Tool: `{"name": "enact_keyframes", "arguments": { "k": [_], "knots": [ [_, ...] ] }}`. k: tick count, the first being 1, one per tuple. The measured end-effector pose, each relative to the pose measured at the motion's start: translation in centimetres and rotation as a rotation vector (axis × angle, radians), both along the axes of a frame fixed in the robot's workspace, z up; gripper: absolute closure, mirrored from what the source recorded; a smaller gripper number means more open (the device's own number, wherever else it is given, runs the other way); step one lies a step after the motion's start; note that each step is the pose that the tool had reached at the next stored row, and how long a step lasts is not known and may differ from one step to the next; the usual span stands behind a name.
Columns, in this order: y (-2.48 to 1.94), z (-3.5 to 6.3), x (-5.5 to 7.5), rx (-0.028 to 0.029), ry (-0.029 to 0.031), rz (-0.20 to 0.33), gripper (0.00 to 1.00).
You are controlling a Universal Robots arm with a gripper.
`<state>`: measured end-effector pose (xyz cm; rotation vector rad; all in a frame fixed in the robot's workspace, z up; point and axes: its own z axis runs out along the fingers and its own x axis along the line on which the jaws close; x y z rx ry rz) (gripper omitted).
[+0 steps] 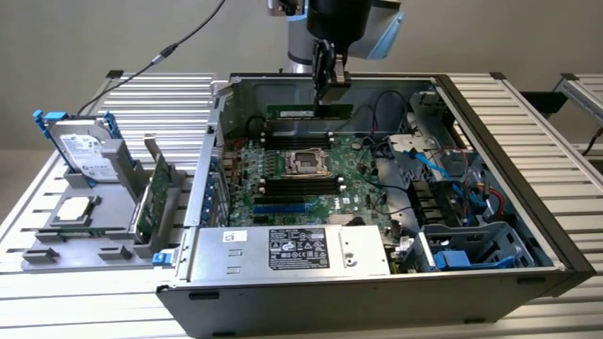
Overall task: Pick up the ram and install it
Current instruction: 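Pick up the ram and move it above insertion slot, then insert the ram into the slot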
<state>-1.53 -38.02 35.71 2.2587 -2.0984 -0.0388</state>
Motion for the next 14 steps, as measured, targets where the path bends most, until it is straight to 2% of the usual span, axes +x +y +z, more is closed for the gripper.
{"name": "enact_keyframes", "arguments": {
  "k": [12,14],
  "knots": [
    [0.0,0.0,0.0,-0.0001,-0.0001,0.0,0.86],
    [0.01,-0.24,-0.13,-0.0001,-0.0024,0.0,0.86]
  ]
}}
